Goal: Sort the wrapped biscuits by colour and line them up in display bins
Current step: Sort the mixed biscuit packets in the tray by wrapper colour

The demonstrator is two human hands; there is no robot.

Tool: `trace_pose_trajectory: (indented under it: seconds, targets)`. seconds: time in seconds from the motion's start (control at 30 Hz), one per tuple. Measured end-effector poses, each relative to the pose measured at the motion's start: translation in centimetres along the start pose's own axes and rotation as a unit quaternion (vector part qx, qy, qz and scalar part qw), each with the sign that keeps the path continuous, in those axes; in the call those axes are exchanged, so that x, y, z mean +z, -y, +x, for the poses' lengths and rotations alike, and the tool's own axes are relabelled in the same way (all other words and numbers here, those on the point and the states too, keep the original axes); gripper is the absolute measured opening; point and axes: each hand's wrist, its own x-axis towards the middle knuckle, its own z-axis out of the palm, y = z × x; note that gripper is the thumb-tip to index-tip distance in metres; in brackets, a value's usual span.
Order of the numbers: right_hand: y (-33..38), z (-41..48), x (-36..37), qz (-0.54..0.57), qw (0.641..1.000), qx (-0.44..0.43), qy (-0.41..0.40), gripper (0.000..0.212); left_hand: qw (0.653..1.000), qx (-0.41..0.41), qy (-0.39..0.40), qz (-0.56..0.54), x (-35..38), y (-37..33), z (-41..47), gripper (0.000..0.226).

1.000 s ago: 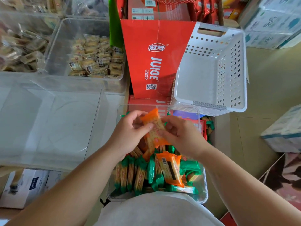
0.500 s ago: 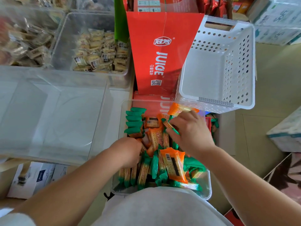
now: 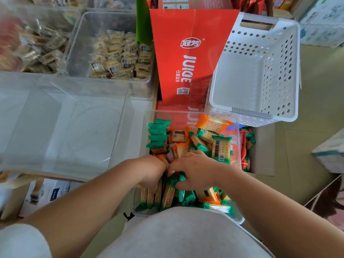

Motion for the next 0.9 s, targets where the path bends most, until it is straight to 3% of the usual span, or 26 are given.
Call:
trace_pose_trajectory:
  seconds: [0.1,0.23,0.3,0.5,0.63,0.7,0.9]
  targets:
    - [0.2,0.4,-0.1,0.016,1.0,-0.011,0.017,0.053,0.999,-0.013,0.018,0.035,0.8,-0.4,0.0,0.044]
    - [0.6,0.7,0.0,0.038,0.999,0.0,0.013,0.043,1.0,-0.016,0.018,0.004,-0.1,-0.2,-0.4,0.05]
    - [0.7,0.3,-0.3,0.069,0.998,-0.008,-0.01,0.038,0.999,-0.009,0.033,-0.03,-1.3,-0.4,-0.4,0.056]
    - [-0.6,-2.7,-2.1,0.095,0.988,0.025,-0.12,0.045,0.988,-0.052,0.131,0.059,-2.3,-2.2,0.4,0.043]
    - [-1.8,-4.7,-2.5,0.088,0.972,0.064,-0.207,0.044,0.993,-0.051,0.071,0.077,-0.4,-1.6,0.1,0.025]
    - [-2.3,-5.1,-2.3,0.09,0.965,0.087,-0.231,0.046,0.996,-0.078,0.022,0.035,1.1,-1.6,0.3,0.021]
    - [-2.1,-4.7,-1.3,0.089,0.966,0.071,-0.231,0.043,0.991,-0.124,-0.049,-0.021,2.7,-2.3,0.3,0.043]
